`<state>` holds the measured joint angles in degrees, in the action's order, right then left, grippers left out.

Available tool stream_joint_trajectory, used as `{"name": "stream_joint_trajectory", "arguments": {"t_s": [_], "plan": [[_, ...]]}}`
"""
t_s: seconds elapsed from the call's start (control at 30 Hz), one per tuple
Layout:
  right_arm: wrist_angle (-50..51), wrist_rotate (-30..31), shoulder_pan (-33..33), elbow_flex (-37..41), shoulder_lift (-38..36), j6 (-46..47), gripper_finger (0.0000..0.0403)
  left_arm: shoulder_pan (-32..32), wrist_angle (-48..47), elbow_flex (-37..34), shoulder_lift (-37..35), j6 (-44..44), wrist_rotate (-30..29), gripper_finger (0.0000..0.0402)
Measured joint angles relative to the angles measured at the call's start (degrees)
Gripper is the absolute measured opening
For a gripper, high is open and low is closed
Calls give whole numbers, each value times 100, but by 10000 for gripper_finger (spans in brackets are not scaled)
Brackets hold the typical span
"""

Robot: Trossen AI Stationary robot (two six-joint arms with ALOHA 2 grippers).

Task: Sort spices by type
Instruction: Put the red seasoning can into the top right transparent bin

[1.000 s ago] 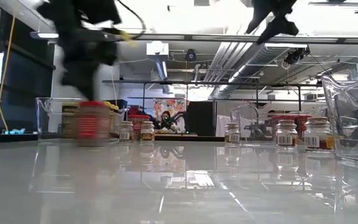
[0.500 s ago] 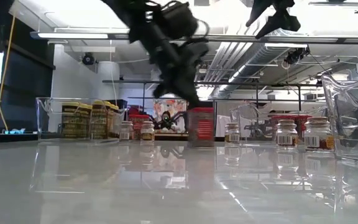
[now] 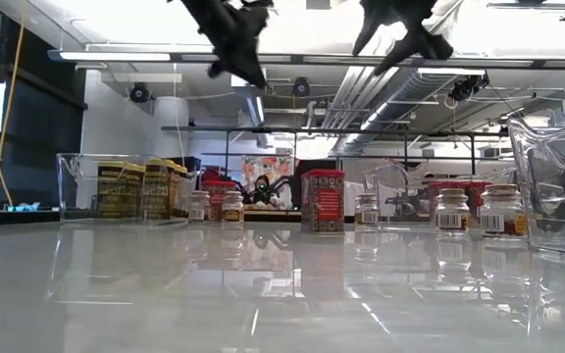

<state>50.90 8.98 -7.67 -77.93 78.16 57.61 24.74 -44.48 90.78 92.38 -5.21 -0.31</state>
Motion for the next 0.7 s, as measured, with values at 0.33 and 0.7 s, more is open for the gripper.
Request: {"name": "stream_joint_trajectory", "arguments": {"t_s": [0.33,0.7], "plan": [[-125,402,642,-525,2242,1764,210,1152,1262,-1277,-1674,201,953,0],[2070,822,611,-2978,4343,2240,210,1498,1127,-2065,-2033,317,2050,0]]}}
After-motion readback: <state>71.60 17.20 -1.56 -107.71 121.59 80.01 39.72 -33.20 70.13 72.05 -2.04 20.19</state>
